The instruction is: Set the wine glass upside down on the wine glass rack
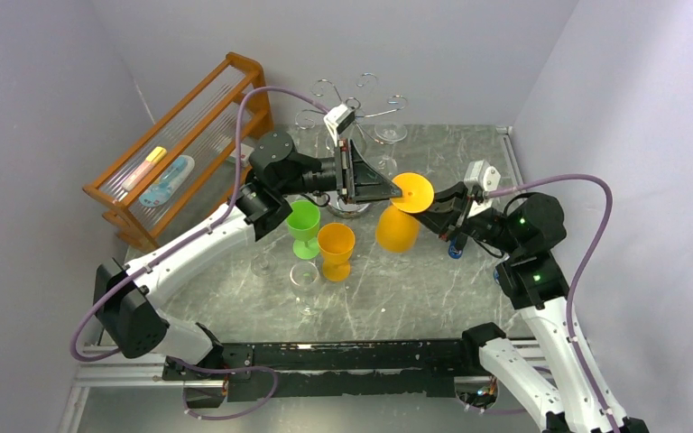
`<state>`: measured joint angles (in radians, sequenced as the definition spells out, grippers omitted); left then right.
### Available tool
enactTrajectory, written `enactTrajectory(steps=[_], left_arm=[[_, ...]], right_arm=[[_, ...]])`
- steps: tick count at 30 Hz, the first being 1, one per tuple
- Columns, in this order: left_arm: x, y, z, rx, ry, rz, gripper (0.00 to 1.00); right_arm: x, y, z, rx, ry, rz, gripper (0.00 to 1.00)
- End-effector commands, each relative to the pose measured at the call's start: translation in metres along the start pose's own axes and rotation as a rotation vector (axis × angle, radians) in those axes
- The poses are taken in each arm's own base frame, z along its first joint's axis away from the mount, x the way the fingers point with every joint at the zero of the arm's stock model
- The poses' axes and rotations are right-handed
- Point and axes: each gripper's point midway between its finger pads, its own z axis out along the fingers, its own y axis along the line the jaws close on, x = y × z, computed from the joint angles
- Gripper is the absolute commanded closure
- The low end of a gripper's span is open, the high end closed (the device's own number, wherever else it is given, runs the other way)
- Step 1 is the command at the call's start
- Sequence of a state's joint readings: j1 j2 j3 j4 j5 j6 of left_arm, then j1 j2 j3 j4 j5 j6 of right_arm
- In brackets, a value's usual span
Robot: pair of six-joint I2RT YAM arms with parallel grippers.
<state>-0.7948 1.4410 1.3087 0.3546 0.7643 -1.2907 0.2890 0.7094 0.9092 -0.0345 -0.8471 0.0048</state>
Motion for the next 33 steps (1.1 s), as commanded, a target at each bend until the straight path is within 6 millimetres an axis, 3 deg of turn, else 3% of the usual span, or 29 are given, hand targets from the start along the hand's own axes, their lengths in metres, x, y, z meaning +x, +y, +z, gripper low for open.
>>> enactTrajectory(steps=[1, 3, 6, 10, 13, 18, 23, 27, 33], left_arm=[[0.003, -0.003, 0.003, 0.009, 0.012, -0.02, 0.79], [0.004, -0.003, 0.002, 0.017, 0.011, -0.022, 0.94], [0.002, -0.006, -0.002, 0.013, -0.017, 0.003, 0.95], [-0.003, -0.01, -0.006, -0.014, -0.041, 0.041, 0.95], [-0.004, -0.01, -0.011, -0.03, -0.047, 0.042, 0.95], [-0.006, 0.004, -0.031, -0.098, -0.083, 0.011, 0.95], [-0.012, 0.015, -0.063, -0.21, -0.147, 0.055, 0.95], [-0.027, 0.036, -0.1, -0.385, -0.219, 0.091, 0.95], [-0.069, 0.063, -0.166, -0.604, -0.359, 0.161, 0.95]], right_arm=[[-0.003, 0.009, -0.002, -0.047, 0.007, -0.015, 1.0], [-0.003, 0.009, -0.001, -0.045, 0.008, -0.005, 1.0], [-0.006, 0.005, -0.002, -0.012, 0.006, 0.014, 0.96], [-0.011, 0.0, -0.007, 0.053, -0.016, 0.033, 0.51], [-0.015, 0.002, -0.011, 0.071, -0.03, 0.03, 0.36], [-0.016, 0.005, -0.018, 0.098, -0.03, 0.026, 0.32], [-0.021, 0.001, -0.027, 0.168, -0.047, 0.035, 0.31], [-0.03, 0.0, -0.031, 0.209, -0.086, 0.053, 0.31], [-0.034, -0.005, -0.035, 0.252, -0.109, 0.071, 0.31]])
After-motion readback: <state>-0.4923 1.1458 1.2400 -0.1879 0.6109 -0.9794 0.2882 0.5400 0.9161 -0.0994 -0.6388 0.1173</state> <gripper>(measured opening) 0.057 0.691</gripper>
